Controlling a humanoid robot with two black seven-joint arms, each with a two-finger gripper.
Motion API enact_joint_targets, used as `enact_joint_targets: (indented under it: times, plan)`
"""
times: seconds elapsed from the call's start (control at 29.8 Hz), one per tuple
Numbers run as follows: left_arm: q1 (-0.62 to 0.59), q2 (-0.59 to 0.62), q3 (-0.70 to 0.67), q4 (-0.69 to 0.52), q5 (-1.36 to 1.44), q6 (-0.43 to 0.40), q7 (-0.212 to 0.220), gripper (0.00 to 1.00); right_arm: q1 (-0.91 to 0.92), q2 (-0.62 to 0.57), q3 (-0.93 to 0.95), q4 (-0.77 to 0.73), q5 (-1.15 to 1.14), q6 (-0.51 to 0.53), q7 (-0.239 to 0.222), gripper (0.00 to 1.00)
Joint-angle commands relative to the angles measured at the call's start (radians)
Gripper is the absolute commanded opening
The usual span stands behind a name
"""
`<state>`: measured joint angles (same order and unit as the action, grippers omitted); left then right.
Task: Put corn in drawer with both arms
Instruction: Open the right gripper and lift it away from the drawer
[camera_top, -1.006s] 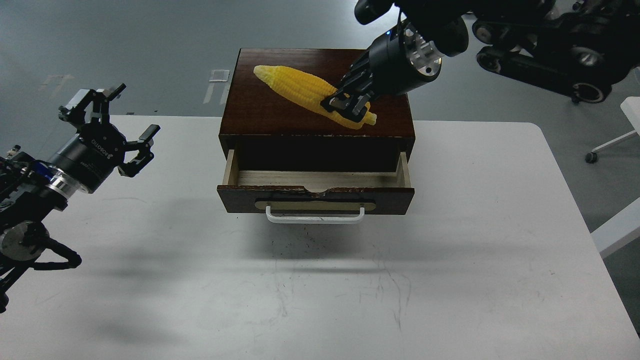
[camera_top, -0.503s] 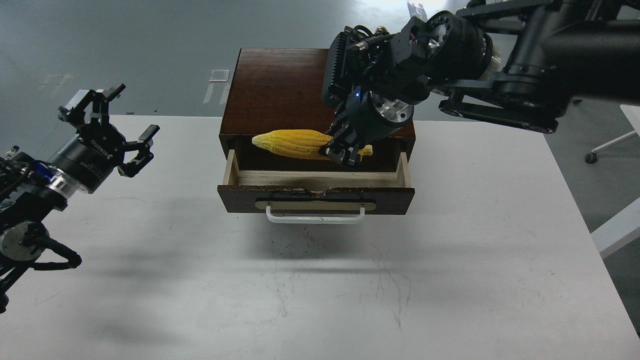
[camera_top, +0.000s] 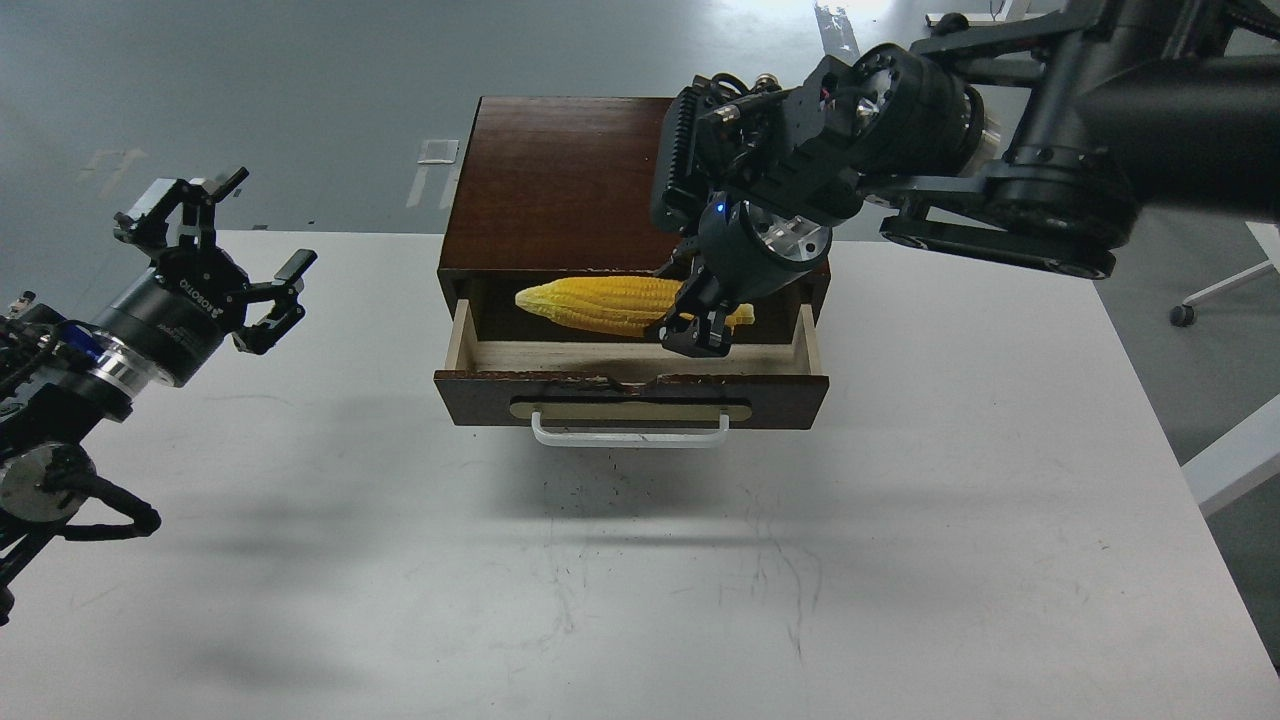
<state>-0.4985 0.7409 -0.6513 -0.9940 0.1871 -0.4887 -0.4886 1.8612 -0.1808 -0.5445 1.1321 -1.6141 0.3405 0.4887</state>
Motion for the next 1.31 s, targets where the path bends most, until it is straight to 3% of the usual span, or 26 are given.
enact_joint_targets:
  times: [0.0,0.34,0.4,0.74,0.87,0.97,1.14,1.27]
  plan:
    - [0.000,0.000,-0.001,0.000,0.000,0.000,0.000,0.99,-0.001,-0.002,0.000,0.002,0.005,0.000,0.000,0.72]
    - [0.000,0.002,-0.001,0.000,0.000,0.000,0.000,0.99,0.050,-0.063,0.026,0.064,0.065,-0.002,0.000,0.85]
    - [0.000,0.002,0.001,0.000,0.000,0.000,0.000,0.99,0.075,-0.100,0.049,0.075,0.175,0.000,0.000,0.94]
    - [0.000,0.000,0.001,0.000,0.000,0.000,0.000,0.99,0.000,-0.316,0.135,0.064,0.730,-0.005,0.000,1.00]
    - [0.000,-0.003,0.001,0.000,0.000,0.000,0.000,0.99,-0.193,-0.454,0.265,0.061,1.000,-0.008,0.000,1.00]
    - [0.000,-0.005,0.001,0.000,0.000,0.000,0.000,0.99,-0.346,-0.520,0.403,0.043,1.081,-0.009,0.000,1.00]
    - [0.001,-0.014,0.001,0.000,0.000,0.000,0.000,0.99,-0.685,-0.533,0.690,-0.037,1.209,-0.015,0.000,1.00]
    - [0.001,-0.018,0.001,0.000,0.000,0.000,0.000,0.99,-0.852,-0.517,0.833,-0.087,1.301,-0.015,0.000,1.00]
